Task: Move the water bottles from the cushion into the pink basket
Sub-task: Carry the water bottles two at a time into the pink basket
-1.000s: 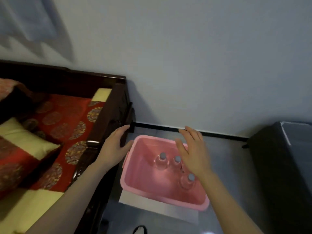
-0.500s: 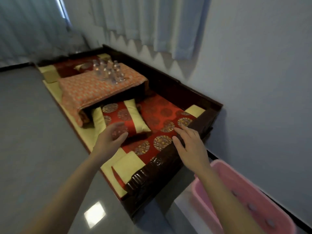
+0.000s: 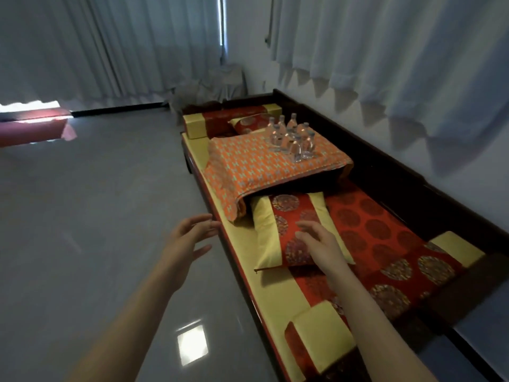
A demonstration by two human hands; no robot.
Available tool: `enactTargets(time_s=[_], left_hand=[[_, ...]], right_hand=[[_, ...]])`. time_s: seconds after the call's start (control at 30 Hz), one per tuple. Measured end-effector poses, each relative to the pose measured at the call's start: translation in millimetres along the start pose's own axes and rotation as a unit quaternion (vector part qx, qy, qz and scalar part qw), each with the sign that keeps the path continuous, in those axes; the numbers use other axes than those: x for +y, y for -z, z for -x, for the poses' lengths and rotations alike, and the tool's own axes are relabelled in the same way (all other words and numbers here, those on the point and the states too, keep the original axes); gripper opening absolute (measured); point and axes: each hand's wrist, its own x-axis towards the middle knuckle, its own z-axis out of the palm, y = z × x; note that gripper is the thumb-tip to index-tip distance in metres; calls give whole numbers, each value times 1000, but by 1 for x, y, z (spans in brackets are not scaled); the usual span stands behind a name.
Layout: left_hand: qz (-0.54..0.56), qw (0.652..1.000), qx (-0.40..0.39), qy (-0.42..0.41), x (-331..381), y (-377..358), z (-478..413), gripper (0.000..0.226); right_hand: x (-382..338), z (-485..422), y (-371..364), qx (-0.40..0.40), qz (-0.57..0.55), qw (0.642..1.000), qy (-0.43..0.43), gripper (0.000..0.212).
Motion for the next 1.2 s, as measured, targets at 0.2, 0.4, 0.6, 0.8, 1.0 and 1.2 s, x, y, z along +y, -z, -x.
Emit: enactTargets(time_s=[0.2,0.4,0.6,0.8,1.0,1.2], left_hand=[[3,1000,-1,14,24,51,-96,17],[-1,1000,-14,6,43,69,-196,11],[-15,1000,-10,22,81,82,-333,16],[-52,998,-29,19,128,97,-466,15],[-69,994,-75,37,146,98,-600,21],[-100,978,-175,58,173,85,-731,25]], right_hand=[[-27,-70,-68,5,-27,999,-41,17],[-42,-160,-105,21,-16,999,-44,20],[-53,-293,-153,35,-35,997,-57,13],[-76,-417,-200,60,-38,995,-77,19],[-87,-517,-240,106,-24,989,-97,24],[-95,-593,-276,207,-37,967,-141,34]])
